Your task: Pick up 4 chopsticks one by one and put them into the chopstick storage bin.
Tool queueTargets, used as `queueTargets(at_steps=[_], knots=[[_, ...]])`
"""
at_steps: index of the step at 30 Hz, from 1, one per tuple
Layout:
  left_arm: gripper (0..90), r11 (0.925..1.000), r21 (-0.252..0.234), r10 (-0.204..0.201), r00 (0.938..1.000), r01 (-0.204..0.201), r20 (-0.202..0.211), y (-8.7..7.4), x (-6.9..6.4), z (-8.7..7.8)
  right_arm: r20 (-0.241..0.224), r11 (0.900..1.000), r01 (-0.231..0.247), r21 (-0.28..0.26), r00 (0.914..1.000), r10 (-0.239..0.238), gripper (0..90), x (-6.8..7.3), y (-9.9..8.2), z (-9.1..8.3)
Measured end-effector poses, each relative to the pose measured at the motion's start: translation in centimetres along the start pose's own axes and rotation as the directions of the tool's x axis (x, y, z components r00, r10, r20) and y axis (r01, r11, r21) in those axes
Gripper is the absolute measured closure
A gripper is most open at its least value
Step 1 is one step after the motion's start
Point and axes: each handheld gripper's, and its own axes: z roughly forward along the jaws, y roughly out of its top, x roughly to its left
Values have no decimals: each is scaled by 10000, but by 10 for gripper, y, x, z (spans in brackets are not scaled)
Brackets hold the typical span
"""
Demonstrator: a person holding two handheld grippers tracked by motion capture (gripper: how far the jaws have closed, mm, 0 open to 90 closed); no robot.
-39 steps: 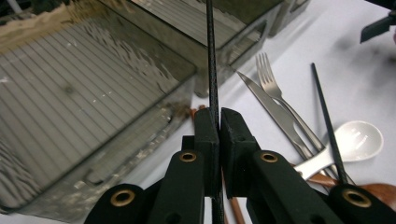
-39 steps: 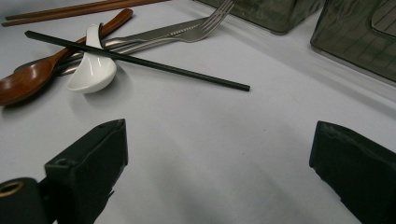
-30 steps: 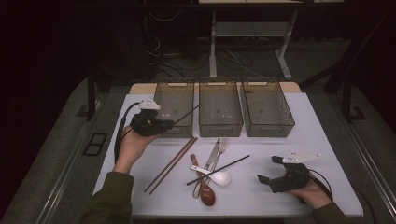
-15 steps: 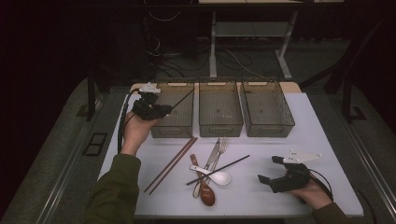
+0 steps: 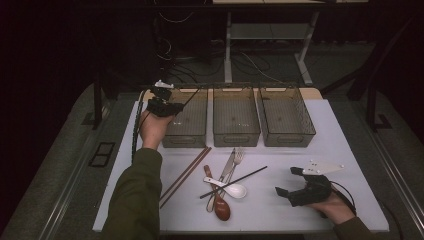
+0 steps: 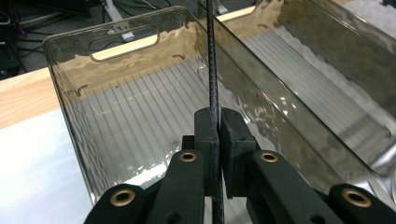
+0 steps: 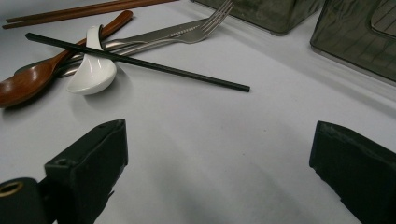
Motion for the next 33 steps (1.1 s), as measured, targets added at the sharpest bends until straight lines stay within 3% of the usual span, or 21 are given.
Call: queueTargets(at_steps=[16,18,28,33], knots=[[849,9971,617,-413,9981,441,-458,-1,10,33,-103,9999,-27,-127,9999,26,42,0,0,-2],[849,9961,594,-619,9969,647,-481,-1,11,36,-99,9999,-26,-150,9999,25,43,0,0,-2],[848,9921,1132,-465,9970,533,-618,-6,9,47,-92,10000,5,-95,10000,-6,42,1,0,-2],[840,9897,1279,-574,9968,641,-553,-9,10,52,-54,10000,-38,-71,10000,38,42,0,-1,-3]])
